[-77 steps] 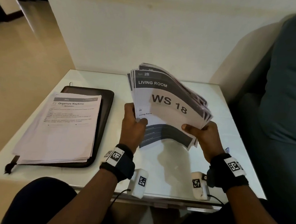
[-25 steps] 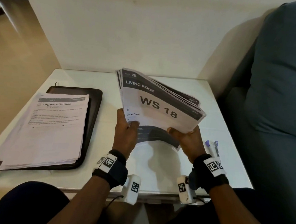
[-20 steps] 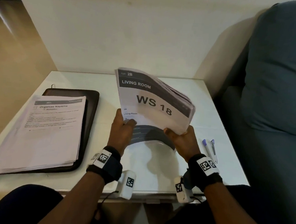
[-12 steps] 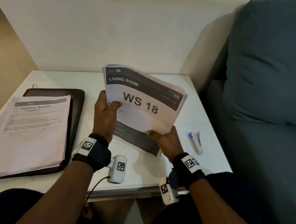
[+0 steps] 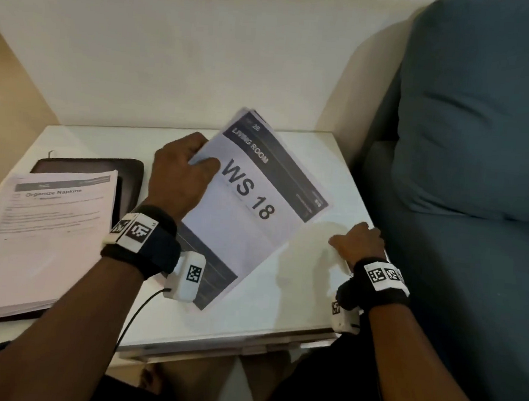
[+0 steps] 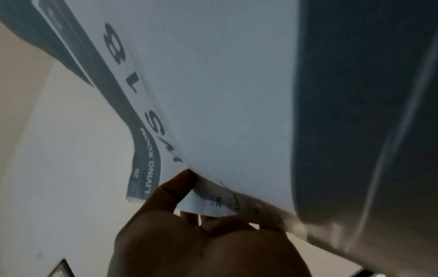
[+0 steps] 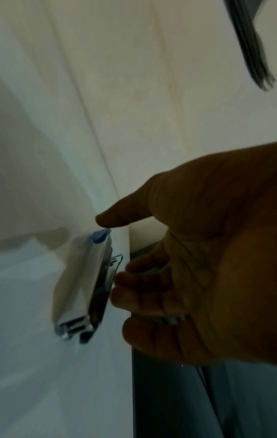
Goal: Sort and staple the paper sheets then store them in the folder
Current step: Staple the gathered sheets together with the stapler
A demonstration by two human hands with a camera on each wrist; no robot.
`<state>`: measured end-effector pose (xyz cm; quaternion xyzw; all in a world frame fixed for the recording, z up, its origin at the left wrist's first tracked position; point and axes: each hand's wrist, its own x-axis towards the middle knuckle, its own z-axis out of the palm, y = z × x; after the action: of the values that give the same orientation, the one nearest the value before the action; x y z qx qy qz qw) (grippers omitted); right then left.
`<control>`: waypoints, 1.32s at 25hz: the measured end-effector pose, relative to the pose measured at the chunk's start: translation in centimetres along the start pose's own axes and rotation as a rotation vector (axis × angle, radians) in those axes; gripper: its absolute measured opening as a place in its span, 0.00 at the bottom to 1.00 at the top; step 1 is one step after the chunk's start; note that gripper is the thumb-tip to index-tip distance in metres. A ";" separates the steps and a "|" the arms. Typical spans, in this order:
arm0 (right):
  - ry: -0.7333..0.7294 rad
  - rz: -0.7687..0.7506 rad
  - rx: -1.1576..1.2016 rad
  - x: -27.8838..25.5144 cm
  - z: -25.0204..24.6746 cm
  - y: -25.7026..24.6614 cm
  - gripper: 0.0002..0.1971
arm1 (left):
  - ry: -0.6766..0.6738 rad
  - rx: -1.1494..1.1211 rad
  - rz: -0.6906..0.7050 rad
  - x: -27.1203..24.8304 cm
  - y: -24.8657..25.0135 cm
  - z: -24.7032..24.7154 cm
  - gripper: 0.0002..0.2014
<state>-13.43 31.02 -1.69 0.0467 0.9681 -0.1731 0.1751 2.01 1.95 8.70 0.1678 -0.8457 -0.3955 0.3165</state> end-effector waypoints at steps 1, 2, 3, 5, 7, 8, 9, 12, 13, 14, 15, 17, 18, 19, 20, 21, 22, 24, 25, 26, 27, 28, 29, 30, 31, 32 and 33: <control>-0.016 -0.019 -0.060 0.3 0.6 0.3 0.30 | -0.062 0.050 -0.004 0.3 -0.1 0.0 0.08; -0.008 -0.052 -0.084 0.4 0.8 0.4 0.27 | -0.124 0.093 -0.016 0.4 -0.3 0.0 0.09; 0.014 -0.091 -0.088 0.7 1.0 0.2 0.24 | -0.172 0.134 -0.030 0.4 -0.4 -0.2 0.09; 0.053 -0.166 -0.015 0.9 1.0 -0.2 0.20 | -0.246 0.182 -0.041 0.1 -0.9 -0.4 0.09; 0.038 -0.259 0.306 0.3 0.8 -0.8 0.14 | -0.300 0.211 -0.039 -0.4 -1.2 -0.8 0.09; 0.016 -0.323 0.494 -0.6 0.4 -1.6 0.12 | -0.320 0.220 -0.042 -0.5 -1.4 -1.0 0.08; -0.020 -0.392 0.650 -1.7 -0.2 -2.2 0.12 | -0.344 0.230 -0.047 -0.6 -1.5 -1.1 0.08; -0.169 -0.617 0.781 -5.0 -1.5 -4.2 0.17 | -0.424 0.278 -0.019 -0.7 -2.0 -1.2 0.08; -0.218 -0.688 0.773 -5.9 -1.8 -4.7 0.18 | -0.452 0.301 -0.003 -0.8 -2.1 -1.2 0.08; -0.254 -0.740 0.751 -6.5 -1.7 -4.9 0.19 | -0.476 0.321 0.014 -0.8 -2.2 -1.1 0.09; -0.260 -0.778 0.712 -6.9 -1.6 -5.1 0.18 | -0.495 0.338 0.028 -0.9 -2.3 -1.1 0.09; -0.222 -0.829 0.608 -7.3 -1.3 -5.3 0.17 | -0.523 0.365 0.060 -1.1 -2.6 -0.8 0.09; -0.220 -0.842 0.589 -7.3 -1.1 -5.3 0.16 | -0.537 0.376 0.077 -1.3 -2.7 -0.6 0.09; -0.232 -0.845 0.595 -7.5 -1.1 -5.4 0.16 | -0.553 0.391 0.091 -1.4 -2.8 -0.4 0.10; -0.249 -0.849 0.609 -7.4 -1.1 -5.3 0.16 | -0.566 0.408 0.101 -1.6 -2.9 -0.2 0.10; -0.257 -0.856 0.617 -7.4 -1.1 -5.3 0.17 | -0.572 0.424 0.104 -1.6 -2.8 -0.1 0.10; -0.253 -0.865 0.614 -7.3 -1.3 -5.2 0.17 | -0.569 0.430 0.105 -1.6 -2.8 0.0 0.09; -0.236 -0.882 0.593 -7.2 -1.7 -5.0 0.17 | -0.553 0.420 0.095 -1.4 -2.9 0.0 0.09; -0.237 -0.889 0.589 -7.2 -1.8 -4.9 0.17 | -0.551 0.419 0.096 -1.3 -2.9 0.0 0.09; -0.244 -0.898 0.582 -7.1 -1.8 -4.9 0.17 | -0.558 0.422 0.104 -1.3 -2.9 0.1 0.10; -0.246 -0.909 0.565 -7.2 -1.8 -5.0 0.17 | -0.574 0.431 0.115 -1.3 -2.9 0.3 0.10; -0.227 -0.928 0.543 -7.3 -1.6 -5.1 0.16 | -0.594 0.443 0.125 -1.4 -2.7 0.5 0.10; -0.194 -0.946 0.517 -7.3 -1.4 -5.2 0.15 | -0.612 0.454 0.128 -1.5 -2.6 0.7 0.10; -0.166 -0.958 0.502 -7.1 -1.1 -5.3 0.14 | -0.620 0.461 0.127 -1.7 -2.6 1.0 0.10; -0.165 -0.951 0.511 -7.0 -0.9 -5.3 0.13 | -0.620 0.460 0.123 -1.8 -2.7 1.2 0.10; -0.208 -0.918 0.564 -6.7 -0.7 -5.2 0.13 | -0.616 0.456 0.112 -1.9 -2.9 1.3 0.11; -0.292 -0.858 0.656 -6.5 -0.5 -5.2 0.13 | -0.609 0.451 0.099 -1.9 -3.2 1.5 0.11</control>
<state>-8.32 26.13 2.66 -0.3239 0.7614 -0.5257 0.1974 2.57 1.80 4.72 0.0673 -0.9739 -0.2155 0.0246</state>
